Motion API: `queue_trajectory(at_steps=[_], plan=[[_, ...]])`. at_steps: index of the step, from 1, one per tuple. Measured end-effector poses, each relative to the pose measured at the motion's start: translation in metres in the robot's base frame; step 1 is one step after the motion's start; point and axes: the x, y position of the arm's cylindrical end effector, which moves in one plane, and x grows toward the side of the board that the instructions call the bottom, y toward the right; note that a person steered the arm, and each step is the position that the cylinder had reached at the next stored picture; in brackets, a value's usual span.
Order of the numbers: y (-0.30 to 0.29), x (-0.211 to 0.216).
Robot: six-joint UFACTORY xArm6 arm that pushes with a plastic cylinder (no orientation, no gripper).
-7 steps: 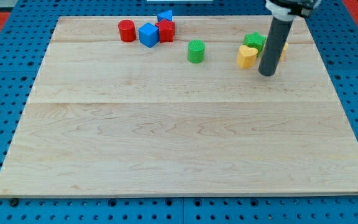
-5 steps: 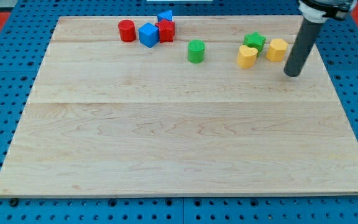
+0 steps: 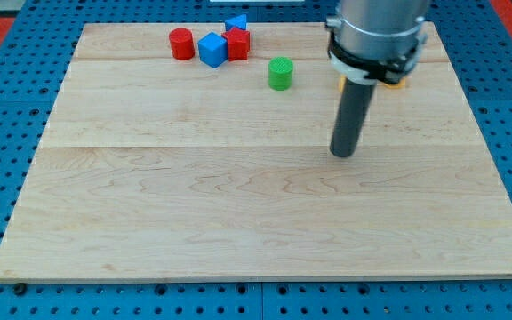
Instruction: Push the yellow heart into green star
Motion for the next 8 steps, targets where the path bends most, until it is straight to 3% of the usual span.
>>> queue_trajectory(at_steps=[2, 7, 8], plan=[[0.009, -0.044], [-0.013, -0.060], [0.012, -0.068]])
